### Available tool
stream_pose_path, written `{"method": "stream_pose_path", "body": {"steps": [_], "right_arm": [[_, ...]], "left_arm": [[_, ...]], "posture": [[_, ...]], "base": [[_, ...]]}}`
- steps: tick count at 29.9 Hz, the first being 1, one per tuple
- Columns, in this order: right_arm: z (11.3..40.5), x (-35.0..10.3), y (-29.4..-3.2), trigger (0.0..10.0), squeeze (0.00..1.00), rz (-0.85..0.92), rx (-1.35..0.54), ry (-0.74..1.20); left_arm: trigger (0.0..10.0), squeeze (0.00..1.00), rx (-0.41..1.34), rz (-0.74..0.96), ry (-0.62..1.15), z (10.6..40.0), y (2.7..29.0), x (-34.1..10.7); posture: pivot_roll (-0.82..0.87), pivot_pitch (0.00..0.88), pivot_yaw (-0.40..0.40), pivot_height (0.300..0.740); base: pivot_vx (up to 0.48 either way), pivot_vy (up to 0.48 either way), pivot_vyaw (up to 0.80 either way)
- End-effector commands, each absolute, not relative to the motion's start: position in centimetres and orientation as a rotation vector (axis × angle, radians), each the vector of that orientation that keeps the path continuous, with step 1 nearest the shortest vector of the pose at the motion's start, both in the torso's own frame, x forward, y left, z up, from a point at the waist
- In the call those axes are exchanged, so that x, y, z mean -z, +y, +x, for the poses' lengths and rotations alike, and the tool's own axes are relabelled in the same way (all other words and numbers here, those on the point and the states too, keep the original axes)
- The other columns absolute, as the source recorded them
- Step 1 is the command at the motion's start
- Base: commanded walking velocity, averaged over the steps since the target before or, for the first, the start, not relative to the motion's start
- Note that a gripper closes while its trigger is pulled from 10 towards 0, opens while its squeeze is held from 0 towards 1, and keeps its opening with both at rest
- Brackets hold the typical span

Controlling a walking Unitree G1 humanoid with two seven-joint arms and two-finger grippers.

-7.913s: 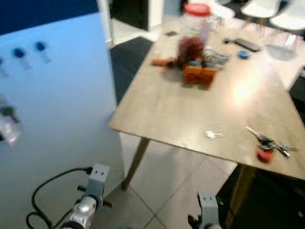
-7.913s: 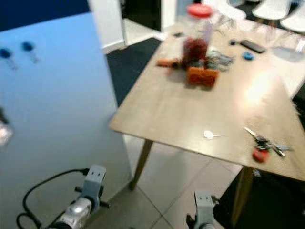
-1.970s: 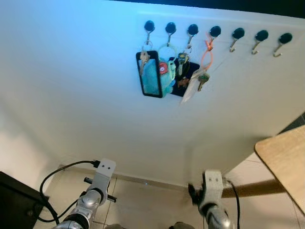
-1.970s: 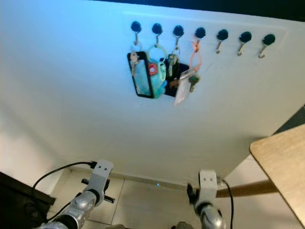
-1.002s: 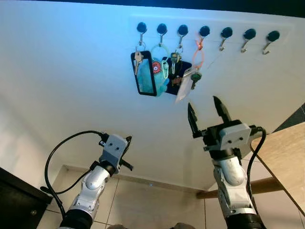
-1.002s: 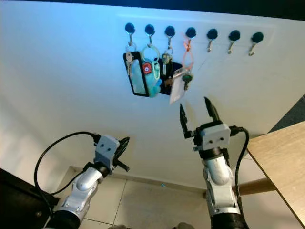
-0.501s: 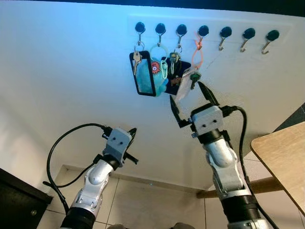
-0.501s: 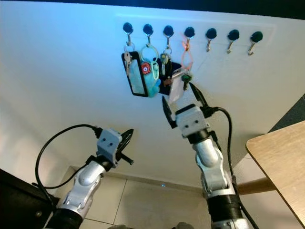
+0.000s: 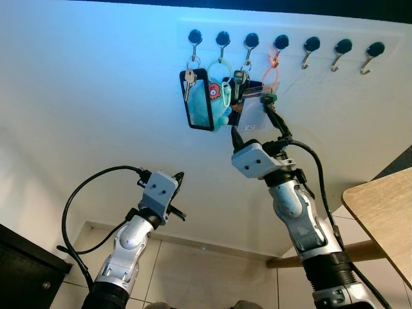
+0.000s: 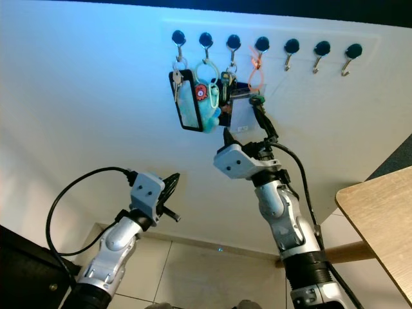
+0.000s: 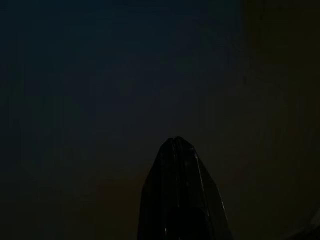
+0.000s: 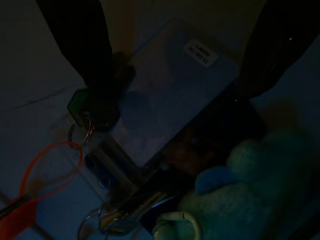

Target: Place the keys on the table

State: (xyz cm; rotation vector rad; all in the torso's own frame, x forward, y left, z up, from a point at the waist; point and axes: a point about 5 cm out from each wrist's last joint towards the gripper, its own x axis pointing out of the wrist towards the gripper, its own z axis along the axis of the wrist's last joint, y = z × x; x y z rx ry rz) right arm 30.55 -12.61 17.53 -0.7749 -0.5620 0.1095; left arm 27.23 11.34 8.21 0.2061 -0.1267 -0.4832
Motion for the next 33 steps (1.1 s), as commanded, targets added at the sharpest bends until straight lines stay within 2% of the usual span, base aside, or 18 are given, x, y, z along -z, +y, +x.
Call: {"method": "stream_pose_path", "body": {"steps": [1, 6, 10, 13, 14, 15, 16, 17, 18, 21, 24, 25, 27, 30, 33], "right_arm": [[30.2, -17.8, -12.8, 10.0, 0.00, -0.785, -0.073, -0.582], [29.1, -17.7, -13.2, 10.0, 0.00, -0.722, -0.022, -0.612], [27.6, -16.2, -13.8, 10.0, 0.00, -0.292, -0.006, -0.542], [27.2, -14.6, -13.9, 10.0, 0.00, -0.076, -0.016, -0.443], [27.2, -14.6, -13.9, 10.0, 0.00, -0.076, -0.016, -0.443], [27.1, -13.2, -14.0, 10.0, 0.00, 0.097, -0.020, -0.348], [27.1, -12.5, -14.0, 10.0, 0.00, 0.198, -0.021, -0.302], [27.1, -12.5, -14.0, 10.0, 0.00, 0.198, -0.021, -0.302], [27.0, -12.0, -14.0, 10.0, 0.00, 0.303, -0.022, -0.262], [27.0, -11.6, -14.0, 10.0, 0.00, 0.394, -0.031, -0.232], [27.3, -11.4, -13.7, 10.0, 0.00, 0.594, -0.076, -0.210], [27.3, -11.4, -13.7, 10.0, 0.00, 0.594, -0.076, -0.210], [27.9, -11.7, -13.4, 10.0, 0.00, 0.771, -0.134, -0.215], [28.9, -12.3, -13.1, 10.0, 0.00, 0.929, -0.227, -0.231], [29.2, -12.5, -12.9, 10.0, 0.00, 0.960, -0.259, -0.229]], "left_arm": [[10.0, 0.00, 0.489, 0.200, -0.122, 27.1, 11.1, -8.2], [10.0, 0.00, 0.492, 0.205, -0.127, 27.0, 10.9, -8.3], [10.0, 0.00, 0.504, 0.215, -0.130, 26.7, 10.7, -8.4], [10.0, 0.00, 0.508, 0.216, -0.130, 26.6, 10.5, -8.3], [10.0, 0.00, 0.508, 0.216, -0.130, 26.6, 10.5, -8.3], [10.0, 0.00, 0.512, 0.216, -0.130, 26.6, 10.5, -8.3], [10.0, 0.00, 0.514, 0.215, -0.130, 26.6, 10.4, -8.3], [10.0, 0.00, 0.514, 0.215, -0.130, 26.6, 10.4, -8.3], [10.0, 0.00, 0.517, 0.215, -0.131, 26.6, 10.4, -8.3], [10.0, 0.00, 0.519, 0.215, -0.132, 26.6, 10.3, -8.3], [10.0, 0.00, 0.522, 0.215, -0.134, 26.7, 10.3, -8.5], [10.0, 0.00, 0.522, 0.215, -0.134, 26.7, 10.3, -8.5], [10.0, 0.00, 0.523, 0.217, -0.137, 26.9, 10.3, -8.6], [10.0, 0.00, 0.522, 0.220, -0.145, 27.0, 10.2, -8.8], [10.0, 0.00, 0.518, 0.220, -0.147, 27.0, 10.3, -8.8]], "posture": [[0.04, 0.061, 0.009, 0.740], [0.03, 0.067, 0.010, 0.740], [0.03, 0.069, 0.009, 0.740], [0.03, 0.068, 0.010, 0.740], [0.03, 0.068, 0.010, 0.740], [0.03, 0.068, 0.011, 0.740], [0.03, 0.068, 0.011, 0.740], [0.03, 0.068, 0.011, 0.740], [0.03, 0.068, 0.011, 0.740], [0.03, 0.069, 0.016, 0.740], [0.02, 0.069, 0.022, 0.740], [0.02, 0.069, 0.022, 0.740], [0.03, 0.067, 0.024, 0.740], [0.03, 0.066, 0.022, 0.740], [0.04, 0.065, 0.019, 0.740]], "base": [[0.000, 0.000, 0.00], [0.000, 0.000, 0.00], [0.000, 0.000, 0.00], [0.000, 0.000, 0.00], [0.000, 0.000, 0.00], [0.000, 0.000, 0.00], [0.000, 0.000, 0.00], [0.000, 0.000, 0.00], [0.000, 0.000, 0.00], [0.000, 0.000, 0.00], [0.000, 0.000, 0.00], [0.000, 0.000, 0.00], [0.000, 0.000, 0.00], [0.000, 0.000, 0.00], [0.000, 0.000, 0.00]]}}
